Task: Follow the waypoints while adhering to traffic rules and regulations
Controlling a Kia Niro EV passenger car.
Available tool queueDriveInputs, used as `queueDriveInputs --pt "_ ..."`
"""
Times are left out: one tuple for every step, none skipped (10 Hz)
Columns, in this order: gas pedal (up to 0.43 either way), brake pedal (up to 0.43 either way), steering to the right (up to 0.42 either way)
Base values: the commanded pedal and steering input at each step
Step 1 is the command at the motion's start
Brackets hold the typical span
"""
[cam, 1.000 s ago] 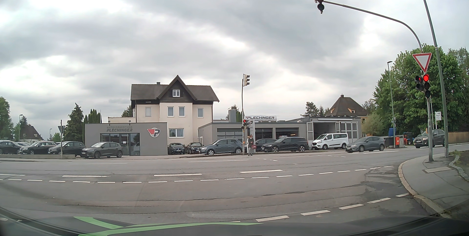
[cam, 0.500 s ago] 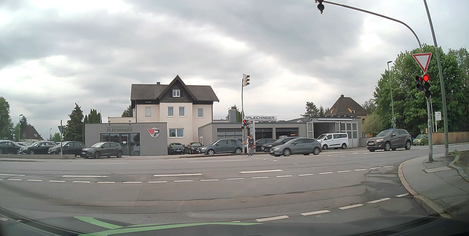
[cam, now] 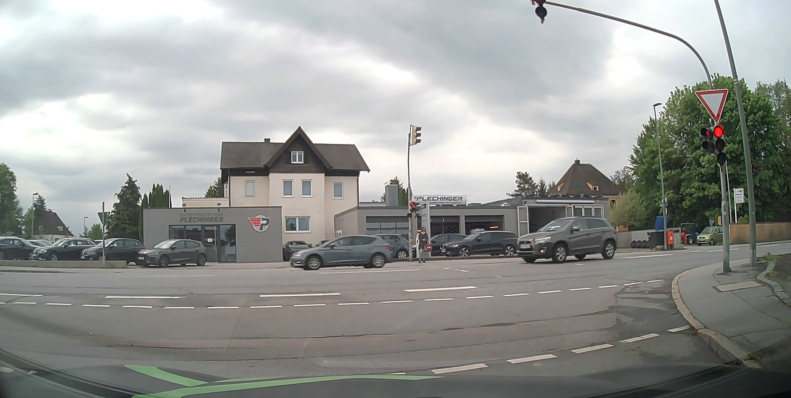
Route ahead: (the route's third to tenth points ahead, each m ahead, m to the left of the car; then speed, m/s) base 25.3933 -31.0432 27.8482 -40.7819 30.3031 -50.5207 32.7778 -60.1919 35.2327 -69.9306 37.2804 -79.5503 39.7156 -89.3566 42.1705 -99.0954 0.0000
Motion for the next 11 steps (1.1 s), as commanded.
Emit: queueDriveInputs --pt "0.000 0.287 0.101" --pt "0.000 0.287 0.101" --pt "0.000 0.287 0.101" --pt "0.000 0.287 0.101" --pt "0.000 0.287 0.101" --pt "0.000 0.287 0.101" --pt "0.000 0.287 0.101" --pt "0.000 0.287 0.101" --pt "0.000 0.287 0.101" --pt "0.000 0.287 0.101" --pt "0.000 0.287 0.101"
